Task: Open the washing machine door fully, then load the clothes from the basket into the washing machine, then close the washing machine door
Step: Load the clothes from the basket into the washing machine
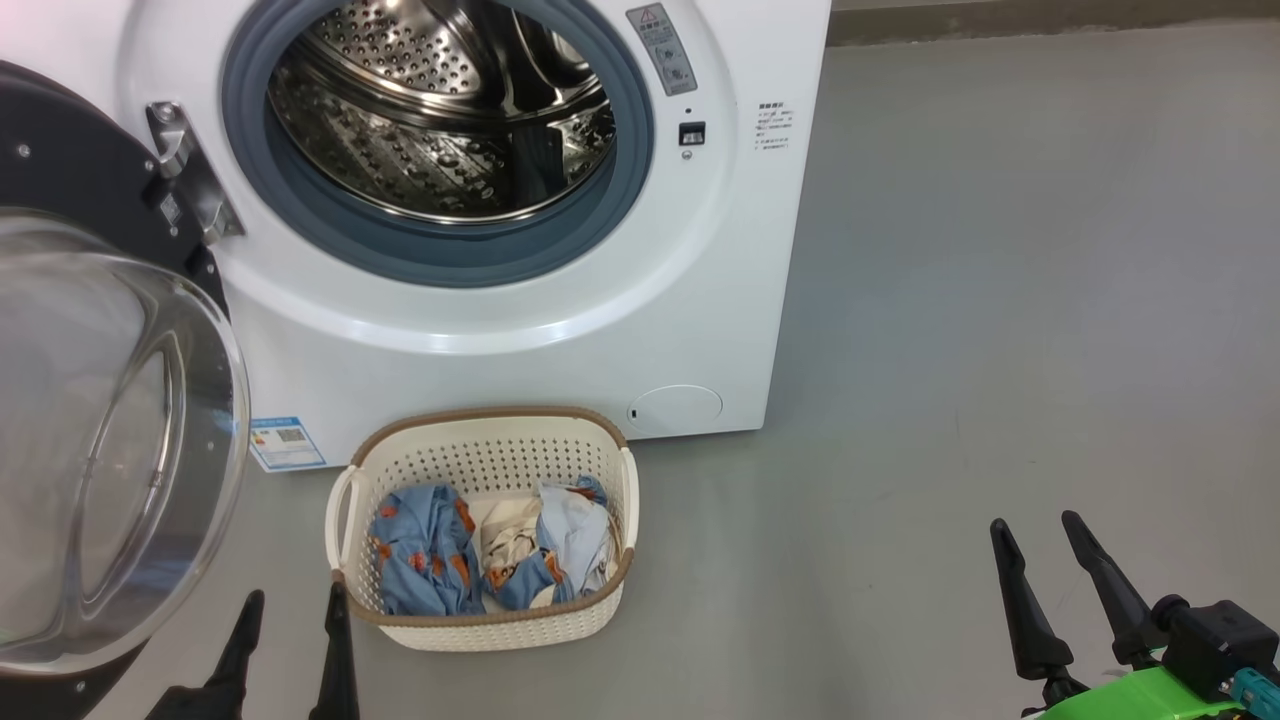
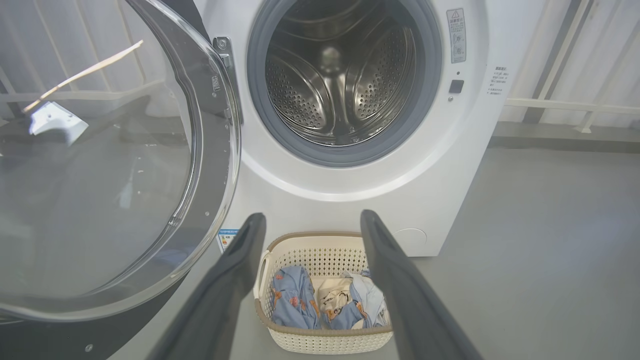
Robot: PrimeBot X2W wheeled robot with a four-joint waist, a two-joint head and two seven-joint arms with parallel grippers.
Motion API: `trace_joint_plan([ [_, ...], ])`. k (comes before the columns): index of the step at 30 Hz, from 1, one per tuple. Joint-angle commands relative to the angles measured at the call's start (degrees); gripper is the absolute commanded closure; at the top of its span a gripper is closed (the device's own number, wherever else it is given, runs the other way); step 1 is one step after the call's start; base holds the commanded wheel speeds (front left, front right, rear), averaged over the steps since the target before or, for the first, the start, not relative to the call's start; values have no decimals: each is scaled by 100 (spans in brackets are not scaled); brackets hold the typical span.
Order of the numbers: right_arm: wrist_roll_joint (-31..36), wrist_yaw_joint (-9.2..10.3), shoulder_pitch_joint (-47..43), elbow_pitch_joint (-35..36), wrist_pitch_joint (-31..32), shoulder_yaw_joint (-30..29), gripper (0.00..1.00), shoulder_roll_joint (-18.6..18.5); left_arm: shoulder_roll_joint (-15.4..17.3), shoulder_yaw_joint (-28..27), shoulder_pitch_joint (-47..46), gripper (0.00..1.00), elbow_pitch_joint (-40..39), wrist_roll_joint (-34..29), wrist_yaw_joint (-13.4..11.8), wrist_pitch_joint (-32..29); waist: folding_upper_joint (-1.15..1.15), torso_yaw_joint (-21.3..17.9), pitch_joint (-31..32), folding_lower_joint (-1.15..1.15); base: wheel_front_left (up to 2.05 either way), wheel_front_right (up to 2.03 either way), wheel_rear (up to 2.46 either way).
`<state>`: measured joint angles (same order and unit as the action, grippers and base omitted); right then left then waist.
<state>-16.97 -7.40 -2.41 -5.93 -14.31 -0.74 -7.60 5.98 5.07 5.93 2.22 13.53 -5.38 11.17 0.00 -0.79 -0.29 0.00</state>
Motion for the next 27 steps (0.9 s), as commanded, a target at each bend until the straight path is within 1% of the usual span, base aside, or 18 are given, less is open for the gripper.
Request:
trace_joint_plan([
  [1, 21, -9, 24, 129, -63, 136, 0, -77, 85, -178, -181, 0, -116, 36, -62, 73, 0, 17, -28, 0, 0, 0, 0],
  [9, 10, -9, 63, 144, -64, 129, 0, -80, 109, -216, -242, 0, -52, 58, -152, 63, 0, 58, -142, 0, 6, -6, 0],
  [14, 4, -9, 88, 155, -65, 133, 0, -93, 126, -239, -293, 0, -20, 88, -181, 80, 0, 88, -187, 0, 71, -71, 0],
  [18, 0, -9, 107, 153, -65, 131, 0, -110, 125, -246, -344, 0, -5, 111, -207, 117, 0, 131, -225, 0, 136, -136, 0],
  [27, -20, -9, 159, 149, -66, 131, 0, -124, 97, -259, -412, 0, -28, 132, -247, 238, 0, 180, -317, 0, 195, -195, 0],
])
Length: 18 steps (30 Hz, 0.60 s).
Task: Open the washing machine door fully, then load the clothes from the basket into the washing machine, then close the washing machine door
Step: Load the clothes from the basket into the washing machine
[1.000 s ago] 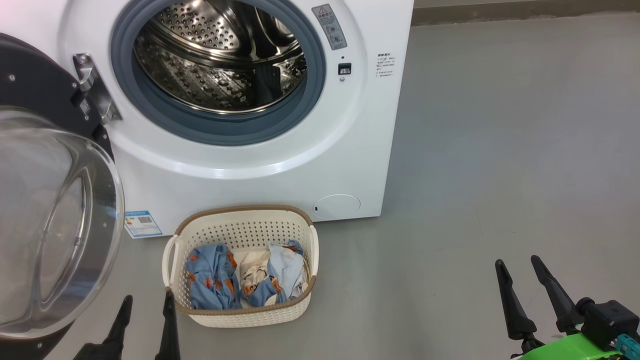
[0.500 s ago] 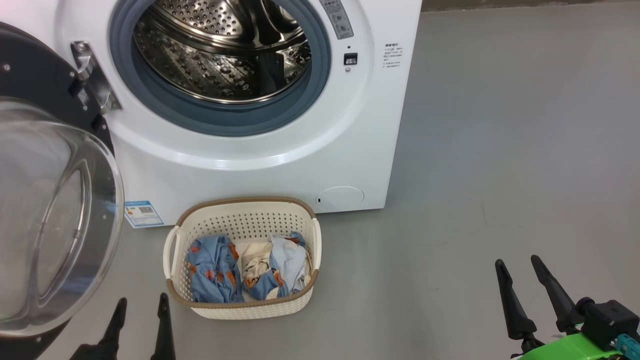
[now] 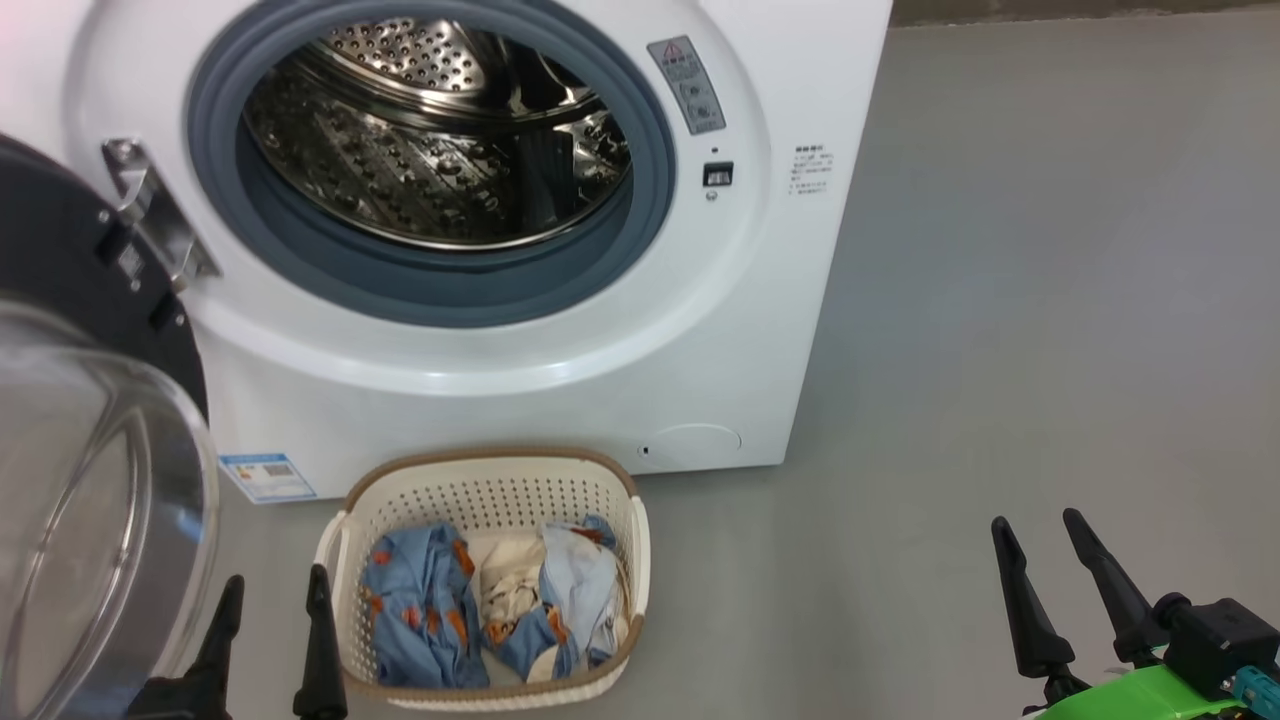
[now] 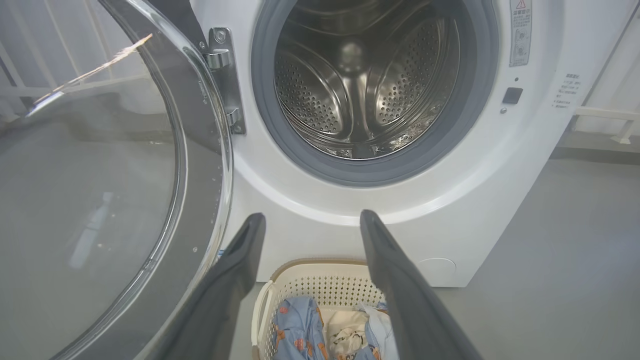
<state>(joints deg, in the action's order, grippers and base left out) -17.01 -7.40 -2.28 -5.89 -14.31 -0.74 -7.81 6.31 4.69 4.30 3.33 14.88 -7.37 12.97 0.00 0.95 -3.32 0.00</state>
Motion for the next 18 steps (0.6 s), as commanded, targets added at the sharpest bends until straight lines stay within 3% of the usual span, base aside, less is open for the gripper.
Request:
trace_joint_plan([
  [1, -18, -9, 150, 145, -66, 128, 0, -103, 59, -222, -254, 0, -137, 0, -53, 70, 0, 8, -23, 0, 153, -153, 0],
  [9, -36, -9, 206, 114, -67, 121, 0, -116, 37, -227, -281, 0, -113, 22, -40, 137, 0, 1, -115, 0, 105, -105, 0],
  [18, -24, -9, 246, 112, -68, 88, 0, -94, 2, -114, -346, 0, 8, 11, 36, 174, 0, -38, -217, 0, 10, -10, 0],
])
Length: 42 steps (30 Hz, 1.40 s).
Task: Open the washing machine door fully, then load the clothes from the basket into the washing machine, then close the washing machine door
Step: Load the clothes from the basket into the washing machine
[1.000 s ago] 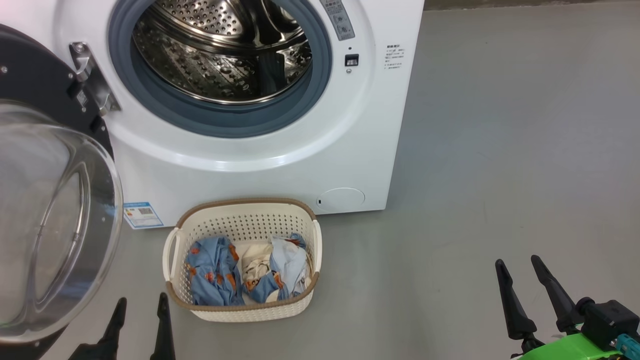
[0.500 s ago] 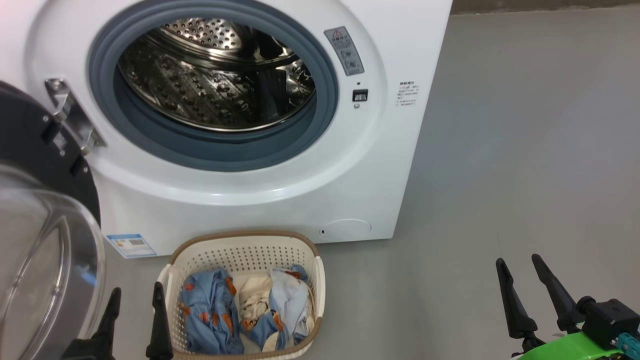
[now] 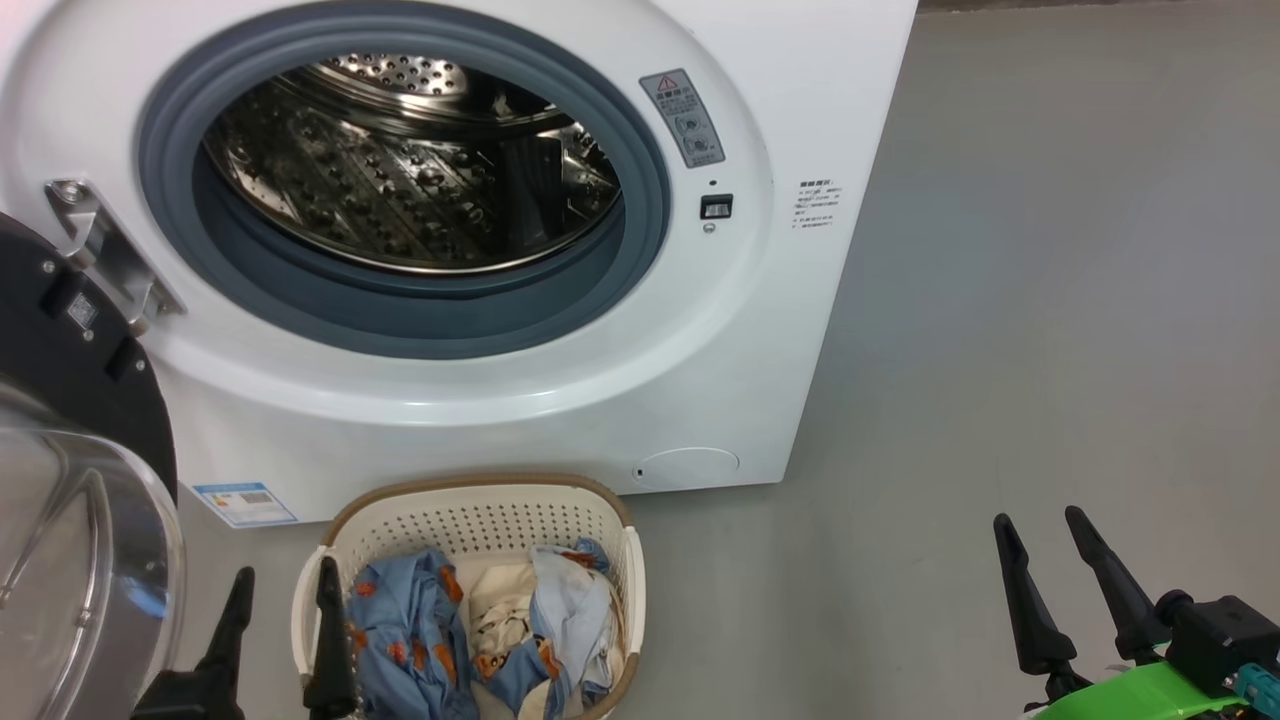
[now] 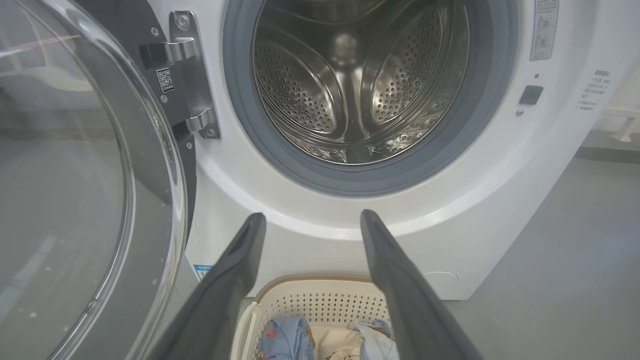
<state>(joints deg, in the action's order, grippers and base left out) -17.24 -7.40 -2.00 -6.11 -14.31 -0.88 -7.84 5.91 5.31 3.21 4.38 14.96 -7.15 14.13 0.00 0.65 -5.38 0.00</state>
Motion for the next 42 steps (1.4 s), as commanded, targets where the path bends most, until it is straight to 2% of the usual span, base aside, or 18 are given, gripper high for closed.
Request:
trace_joint_plan([
  [1, 2, -9, 223, 136, -68, 100, 0, -86, 44, -159, -248, 0, -90, -1, 32, 60, 0, -12, -27, 0, 0, 0, 0],
  [9, -8, -9, 299, 161, -68, 83, 0, -70, 36, -4, -465, 0, 19, -54, 108, 61, 0, -46, -293, 0, 0, 0, 0],
  [19, -42, -9, 506, 239, -68, 99, 0, -99, 58, 303, -1360, 0, 402, -174, 280, -37, 0, -126, -890, 0, 0, 0, 0],
  [27, -45, -9, 720, 435, -69, 44, 0, -161, 77, 371, -2334, 0, 1142, -167, 400, -77, 0, -161, -1643, 0, 0, 0, 0],
  [42, -5, -9, 1195, 584, -69, 154, 0, -174, 125, 390, -3772, 0, 2936, -205, 337, -178, 0, -274, -3137, 0, 0, 0, 0],
])
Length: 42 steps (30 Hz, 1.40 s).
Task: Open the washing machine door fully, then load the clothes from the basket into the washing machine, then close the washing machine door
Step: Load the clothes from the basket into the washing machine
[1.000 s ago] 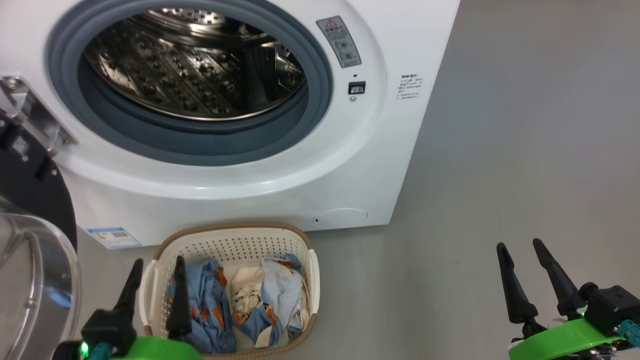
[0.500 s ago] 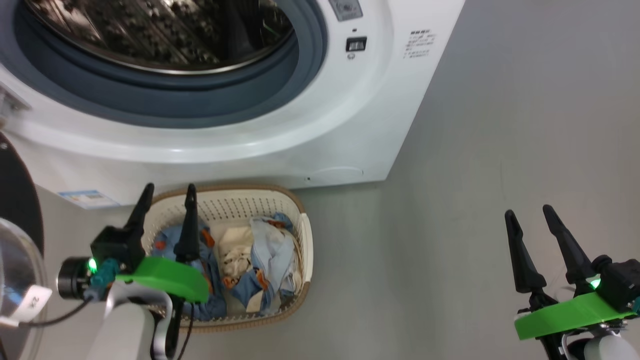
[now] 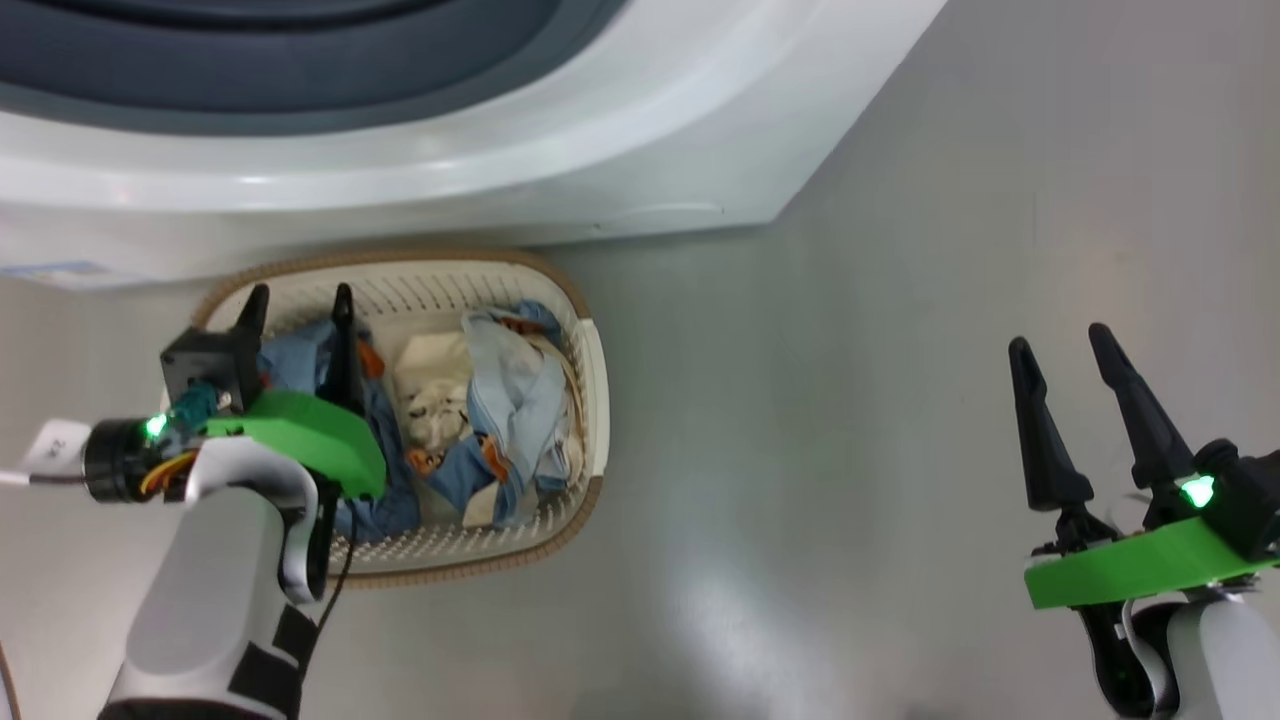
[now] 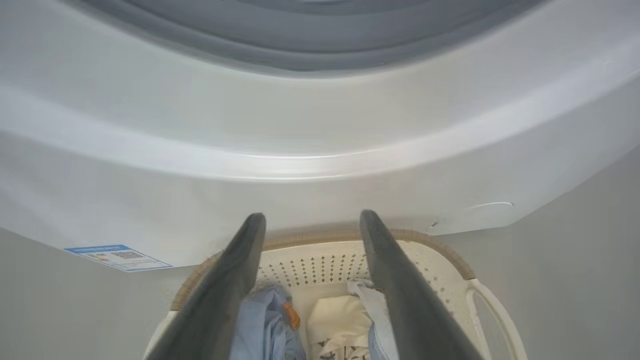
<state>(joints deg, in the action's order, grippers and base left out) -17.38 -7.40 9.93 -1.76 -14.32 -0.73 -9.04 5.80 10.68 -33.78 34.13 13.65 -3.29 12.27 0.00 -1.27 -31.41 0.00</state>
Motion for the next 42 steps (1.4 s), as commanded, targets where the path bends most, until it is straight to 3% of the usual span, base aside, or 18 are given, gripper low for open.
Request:
trace_joint_plan([
  [1, 9, -9, 39, 159, -68, 149, 0, -46, 135, -145, -169, 0, 109, -78, -64, -1, 0, -100, -625, 0, 0, 0, 0],
  [10, 28, -9, 267, 221, -68, 151, 0, 40, 110, -175, -939, 0, 1529, -41, -284, -65, 0, -231, -1232, 0, 0, 0, 0],
  [22, 25, -9, 410, 236, -68, 194, 0, 133, 389, 73, -1686, 0, 2939, -355, -714, -334, 0, -261, -1671, 0, 0, 0, 0],
  [28, 14, -9, 476, 226, -68, 216, 0, 162, 501, 269, -1922, 0, 3364, -519, -821, -508, 0, -270, -1799, 0, 0, 0, 0],
  [42, -16, -9, 599, 248, -68, 266, 0, 176, 588, 474, -2262, 0, 3801, -561, -818, -897, 0, -305, -2125, 0, 0, 0, 0],
])
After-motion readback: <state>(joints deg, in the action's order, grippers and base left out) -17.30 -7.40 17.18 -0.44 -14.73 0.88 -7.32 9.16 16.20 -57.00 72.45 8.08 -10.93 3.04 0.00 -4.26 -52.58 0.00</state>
